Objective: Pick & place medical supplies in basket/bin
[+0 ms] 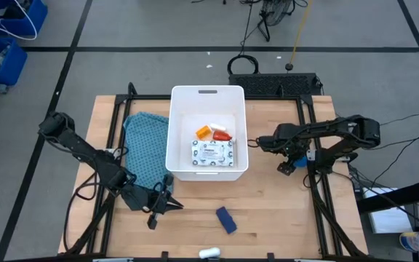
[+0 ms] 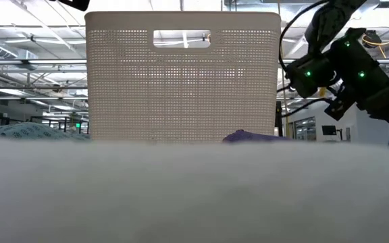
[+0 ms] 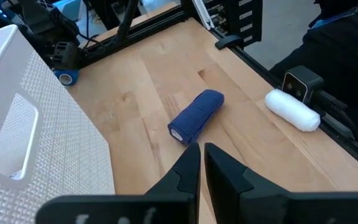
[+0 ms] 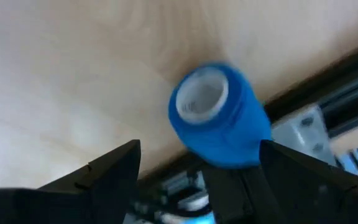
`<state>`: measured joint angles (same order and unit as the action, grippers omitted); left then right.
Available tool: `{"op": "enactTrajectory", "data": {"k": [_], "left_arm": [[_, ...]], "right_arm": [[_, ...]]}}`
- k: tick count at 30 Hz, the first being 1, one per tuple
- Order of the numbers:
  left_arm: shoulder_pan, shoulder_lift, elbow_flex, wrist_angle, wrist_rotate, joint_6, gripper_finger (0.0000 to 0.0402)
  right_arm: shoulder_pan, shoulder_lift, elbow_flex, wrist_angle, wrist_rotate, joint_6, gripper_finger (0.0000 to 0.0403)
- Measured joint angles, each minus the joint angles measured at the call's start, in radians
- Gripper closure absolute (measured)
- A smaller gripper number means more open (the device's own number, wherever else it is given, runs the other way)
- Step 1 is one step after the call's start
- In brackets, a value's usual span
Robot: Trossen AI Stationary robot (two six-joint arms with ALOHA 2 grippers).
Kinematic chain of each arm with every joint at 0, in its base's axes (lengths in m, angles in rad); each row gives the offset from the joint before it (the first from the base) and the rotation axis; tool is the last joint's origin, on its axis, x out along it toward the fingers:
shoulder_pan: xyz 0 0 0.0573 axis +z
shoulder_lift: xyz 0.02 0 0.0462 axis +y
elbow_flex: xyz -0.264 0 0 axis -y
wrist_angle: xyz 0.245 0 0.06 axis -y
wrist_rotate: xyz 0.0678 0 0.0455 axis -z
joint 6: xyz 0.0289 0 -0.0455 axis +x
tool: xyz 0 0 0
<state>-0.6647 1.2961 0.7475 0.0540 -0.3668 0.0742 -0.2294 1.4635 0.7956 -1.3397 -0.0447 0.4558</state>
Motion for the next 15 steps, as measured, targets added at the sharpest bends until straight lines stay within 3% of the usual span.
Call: {"op": "enactTrajectory", "data": {"k": [7, 15], "left_arm": [[0.0, 0.0, 0.0, 0.001, 0.0, 0.002, 0.0376], [0.0, 0.0, 0.0, 0.0, 0.0, -0.003, 0.0376]], "right_arm": [[-0.014, 0.022, -0.003, 0.055, 0.023, -0.02, 0.0084], [-0.021, 0.151, -0.015, 0.052, 0.052, -0.024, 0.0085]]}}
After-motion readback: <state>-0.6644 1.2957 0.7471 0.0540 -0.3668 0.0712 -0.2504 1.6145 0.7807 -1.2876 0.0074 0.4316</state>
